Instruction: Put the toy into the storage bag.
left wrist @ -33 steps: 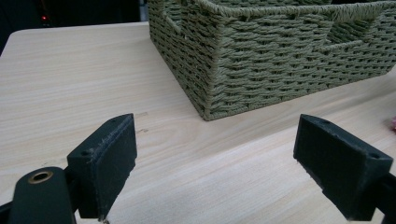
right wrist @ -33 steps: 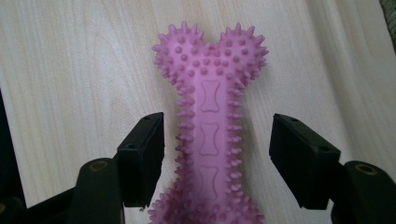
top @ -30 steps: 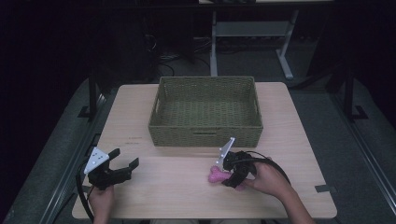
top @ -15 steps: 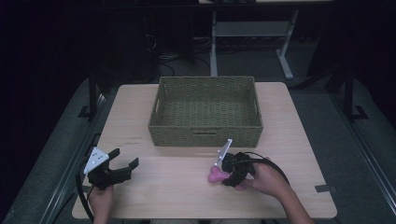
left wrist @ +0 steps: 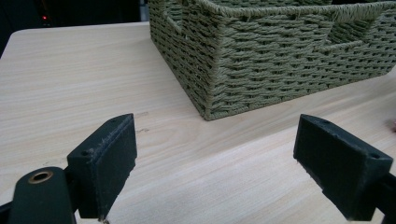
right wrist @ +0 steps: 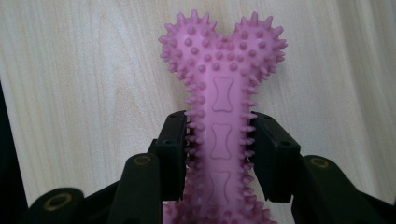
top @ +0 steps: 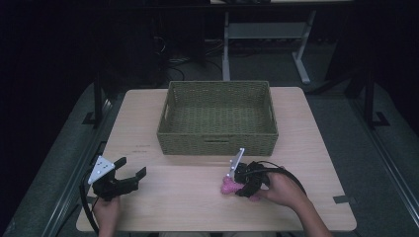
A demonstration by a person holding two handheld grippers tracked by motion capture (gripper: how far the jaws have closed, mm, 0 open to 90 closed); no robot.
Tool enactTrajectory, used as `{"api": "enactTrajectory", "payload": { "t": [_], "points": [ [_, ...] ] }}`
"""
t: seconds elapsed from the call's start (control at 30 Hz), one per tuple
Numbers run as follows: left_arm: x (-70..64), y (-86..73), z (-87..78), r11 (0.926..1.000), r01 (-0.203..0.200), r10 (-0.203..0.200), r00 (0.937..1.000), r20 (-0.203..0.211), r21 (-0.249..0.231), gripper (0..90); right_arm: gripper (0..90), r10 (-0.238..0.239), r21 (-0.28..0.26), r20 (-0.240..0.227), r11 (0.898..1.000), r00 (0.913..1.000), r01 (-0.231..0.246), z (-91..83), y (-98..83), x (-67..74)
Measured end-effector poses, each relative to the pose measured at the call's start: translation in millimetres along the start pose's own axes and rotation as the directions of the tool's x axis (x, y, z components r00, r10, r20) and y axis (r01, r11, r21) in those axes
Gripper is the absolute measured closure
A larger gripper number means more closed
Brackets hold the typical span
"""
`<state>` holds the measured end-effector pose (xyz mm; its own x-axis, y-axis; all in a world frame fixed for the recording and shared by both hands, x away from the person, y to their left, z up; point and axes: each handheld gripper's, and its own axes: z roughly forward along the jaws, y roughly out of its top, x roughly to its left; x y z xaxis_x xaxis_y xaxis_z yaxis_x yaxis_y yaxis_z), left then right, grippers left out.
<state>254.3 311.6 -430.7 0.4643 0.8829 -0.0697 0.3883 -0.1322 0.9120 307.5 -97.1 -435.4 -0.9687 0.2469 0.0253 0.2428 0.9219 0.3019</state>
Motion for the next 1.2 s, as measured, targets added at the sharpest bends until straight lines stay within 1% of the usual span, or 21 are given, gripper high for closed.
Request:
{"api": "enactTrajectory", "payload": {
  "t": [0.17, 0.3, 0.43, 0.53, 0.67, 0.8, 1.07, 1.2],
  "points": [
    [0.3, -0.1, -0.5, 1.0, 0.001, -0.001, 1.0, -0.002, -0.002, 12.8, 57.9, 0.002, -0.004, -0.017, 1.0, 0.9998, -0.002, -1.1, -0.3, -1.0],
    [0.6, -0.2, -0.8, 1.0, 0.003, -0.003, 1.0, -0.003, -0.002, 12.8, 58.0, 0.002, -0.039, -0.041, 0.999, 0.9991, -0.004, -7.8, 0.4, -3.5],
    [-0.1, -0.1, -1.0, 1.0, 0.003, -0.003, 1.0, -0.005, -0.005, 12.8, 58.0, -0.001, -0.07, -0.052, 0.998, 0.9987, -0.002, -17.4, 2.8, -6.9],
    [-0.3, -0.2, -0.7, 0.9999, 0.007, -0.007, 1.0, -0.005, -0.008, 12.8, 58.1, -0.002, -0.106, -0.067, 0.994, 0.9978, -0.005, -28.0, 5.0, -13.0],
    [-0.5, -0.2, -0.6, 1.0, 0.007, -0.007, 1.0, -0.004, -0.007, 12.8, 58.1, -0.001, -0.136, -0.077, 0.991, 0.997, -0.009, -39.8, 7.6, -20.7],
    [-0.7, -0.1, -0.8, 1.0, 0.005, -0.005, 1.0, -0.005, -0.008, 12.8, 58.1, -0.008, -0.158, -0.091, 0.987, 0.9958, -0.007, -50.2, 10.4, -28.6],
    [-0.6, -0.2, -0.7, 1.0, 0.006, -0.006, 1.0, -0.005, -0.007, 12.8, 58.1, 0.003, -0.216, -0.131, 0.976, 0.9914, -0.032, -71.0, 11.8, -46.5],
    [-0.2, -0.2, -0.8, 0.9999, 0.008, -0.008, 1.0, -0.005, -0.008, 12.8, 58.1, 0.008, -0.229, -0.141, 0.972, 0.99, -0.04, -78.4, 12.2, -53.6]
  ]
}}
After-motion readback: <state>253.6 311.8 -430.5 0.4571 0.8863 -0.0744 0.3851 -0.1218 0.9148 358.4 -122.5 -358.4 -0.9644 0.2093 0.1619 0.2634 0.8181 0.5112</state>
